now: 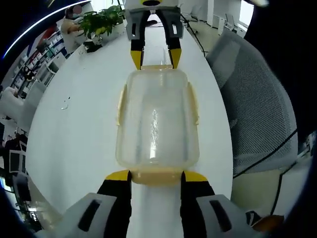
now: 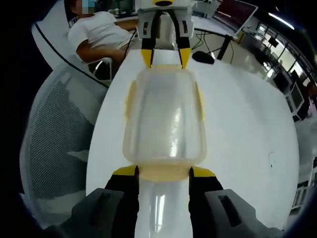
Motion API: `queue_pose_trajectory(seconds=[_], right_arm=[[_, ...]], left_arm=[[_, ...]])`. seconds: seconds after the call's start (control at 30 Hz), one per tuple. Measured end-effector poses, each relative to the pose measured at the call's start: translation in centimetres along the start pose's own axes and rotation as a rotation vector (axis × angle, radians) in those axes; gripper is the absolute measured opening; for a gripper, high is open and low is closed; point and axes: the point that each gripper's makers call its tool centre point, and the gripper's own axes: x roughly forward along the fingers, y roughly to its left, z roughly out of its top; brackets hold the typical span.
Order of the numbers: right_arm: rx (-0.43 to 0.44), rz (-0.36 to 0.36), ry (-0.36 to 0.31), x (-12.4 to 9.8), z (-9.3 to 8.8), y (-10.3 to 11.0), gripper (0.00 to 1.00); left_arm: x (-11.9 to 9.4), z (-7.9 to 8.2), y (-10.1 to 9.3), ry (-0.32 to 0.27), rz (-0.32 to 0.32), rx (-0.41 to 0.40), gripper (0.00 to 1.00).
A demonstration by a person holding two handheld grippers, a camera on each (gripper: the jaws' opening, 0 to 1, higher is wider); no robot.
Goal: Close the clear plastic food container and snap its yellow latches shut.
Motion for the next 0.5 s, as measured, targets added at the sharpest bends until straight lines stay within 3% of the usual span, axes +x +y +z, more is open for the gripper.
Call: queue_pose_trajectory(seconds=[0.5], right_arm=[[0.031,-0.027,0.009,-2.9,-3.4,-0.1,0.35]], left_arm=[[0.7,4.5,0.8,-0.015,0.0,0.041,0.31]])
